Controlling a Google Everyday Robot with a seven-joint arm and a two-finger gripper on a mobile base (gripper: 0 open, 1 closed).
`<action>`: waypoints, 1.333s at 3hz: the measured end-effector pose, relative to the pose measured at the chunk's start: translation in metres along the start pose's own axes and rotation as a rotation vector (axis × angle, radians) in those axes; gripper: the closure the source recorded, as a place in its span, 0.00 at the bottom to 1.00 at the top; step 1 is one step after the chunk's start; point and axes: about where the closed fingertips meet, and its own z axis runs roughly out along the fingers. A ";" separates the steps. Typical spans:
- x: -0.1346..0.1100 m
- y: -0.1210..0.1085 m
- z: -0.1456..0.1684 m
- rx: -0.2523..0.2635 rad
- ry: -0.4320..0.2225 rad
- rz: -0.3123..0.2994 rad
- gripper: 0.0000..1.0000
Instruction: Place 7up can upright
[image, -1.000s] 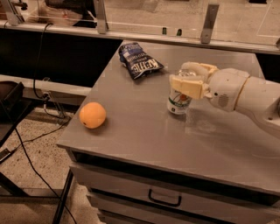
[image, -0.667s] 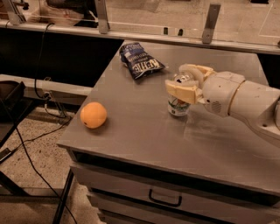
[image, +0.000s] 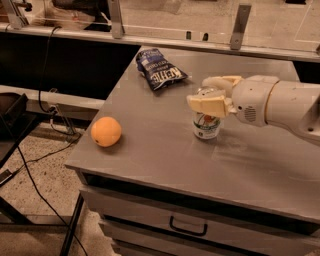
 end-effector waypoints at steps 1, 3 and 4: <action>0.011 -0.004 0.003 -0.037 0.000 0.061 0.08; 0.032 -0.027 -0.001 -0.027 -0.087 0.150 0.00; 0.051 -0.052 -0.017 -0.005 -0.110 0.166 0.00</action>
Offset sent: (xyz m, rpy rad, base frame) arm 0.0156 -0.0263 -0.0297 0.2327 0.0595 0.0056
